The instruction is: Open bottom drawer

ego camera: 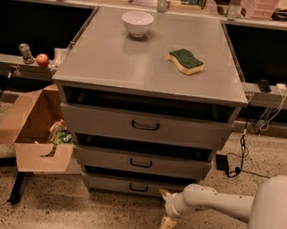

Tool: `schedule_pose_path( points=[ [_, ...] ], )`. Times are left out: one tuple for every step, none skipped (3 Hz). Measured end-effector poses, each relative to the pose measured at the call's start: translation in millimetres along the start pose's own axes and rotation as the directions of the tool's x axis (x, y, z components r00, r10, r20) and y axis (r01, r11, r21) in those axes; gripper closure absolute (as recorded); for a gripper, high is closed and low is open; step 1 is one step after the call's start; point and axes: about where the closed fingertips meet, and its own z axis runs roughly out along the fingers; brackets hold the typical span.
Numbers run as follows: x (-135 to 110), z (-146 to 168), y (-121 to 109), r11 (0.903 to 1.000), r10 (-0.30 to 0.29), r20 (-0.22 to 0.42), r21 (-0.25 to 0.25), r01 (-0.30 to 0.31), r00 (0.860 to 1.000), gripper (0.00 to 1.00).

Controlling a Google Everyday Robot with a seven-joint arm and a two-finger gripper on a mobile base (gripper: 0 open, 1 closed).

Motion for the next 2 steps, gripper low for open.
schedule_pose_path(
  points=[
    [24,12,-22,0.9929,-0.109,-0.026,0.045,0.11,0.994,0.0],
    [48,25,-50,0.9849,-0.145,-0.054,0.088,0.149,0.988,0.0]
  ],
)
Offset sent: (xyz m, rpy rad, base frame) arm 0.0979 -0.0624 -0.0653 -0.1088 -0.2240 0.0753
